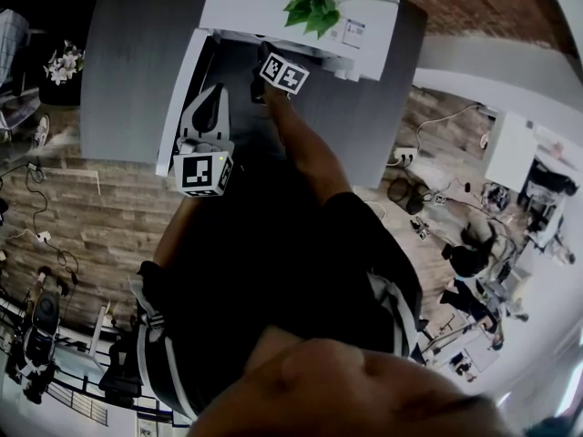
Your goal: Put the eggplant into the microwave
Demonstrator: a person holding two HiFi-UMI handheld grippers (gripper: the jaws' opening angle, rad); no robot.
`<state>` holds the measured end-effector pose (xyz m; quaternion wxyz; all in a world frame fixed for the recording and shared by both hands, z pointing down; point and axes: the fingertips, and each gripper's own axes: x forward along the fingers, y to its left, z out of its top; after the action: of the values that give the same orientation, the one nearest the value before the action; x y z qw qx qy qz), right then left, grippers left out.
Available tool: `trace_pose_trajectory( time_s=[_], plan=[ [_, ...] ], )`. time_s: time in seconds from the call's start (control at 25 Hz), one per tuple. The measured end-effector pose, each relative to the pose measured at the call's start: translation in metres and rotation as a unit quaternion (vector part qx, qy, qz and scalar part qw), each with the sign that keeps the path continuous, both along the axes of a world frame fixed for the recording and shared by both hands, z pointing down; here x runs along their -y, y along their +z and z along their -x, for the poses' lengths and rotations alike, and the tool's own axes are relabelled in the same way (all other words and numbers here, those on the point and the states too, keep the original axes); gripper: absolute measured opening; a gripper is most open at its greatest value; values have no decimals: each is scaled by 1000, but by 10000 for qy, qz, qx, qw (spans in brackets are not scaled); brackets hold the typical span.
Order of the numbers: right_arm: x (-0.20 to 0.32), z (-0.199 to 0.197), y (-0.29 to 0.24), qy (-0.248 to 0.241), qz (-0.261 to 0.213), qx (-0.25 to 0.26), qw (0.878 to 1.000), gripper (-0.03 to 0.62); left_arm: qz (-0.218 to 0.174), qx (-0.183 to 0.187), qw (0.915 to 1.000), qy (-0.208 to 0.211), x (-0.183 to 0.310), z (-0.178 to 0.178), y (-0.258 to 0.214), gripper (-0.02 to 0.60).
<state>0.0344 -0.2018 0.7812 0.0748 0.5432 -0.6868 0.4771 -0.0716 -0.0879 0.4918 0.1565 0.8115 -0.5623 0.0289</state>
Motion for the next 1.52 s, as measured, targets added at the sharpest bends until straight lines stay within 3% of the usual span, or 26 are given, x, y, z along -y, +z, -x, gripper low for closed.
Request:
trace_pose_trajectory(
  time_s=[0.4,0.84,1.52],
  plan=[
    [-7,-5,-10,-4,-47,9,10000,40,-99,26,9999,-14,-7,0,-8,37],
    [-50,-27,-29,-168,-64,-15,9998,40,-306,61,9995,69,-31,-5,-21,37],
    [-108,-62,-88,-199,-467,-203,9985,40,-493,5,9976,493,-68,-27,-33,37]
  ],
)
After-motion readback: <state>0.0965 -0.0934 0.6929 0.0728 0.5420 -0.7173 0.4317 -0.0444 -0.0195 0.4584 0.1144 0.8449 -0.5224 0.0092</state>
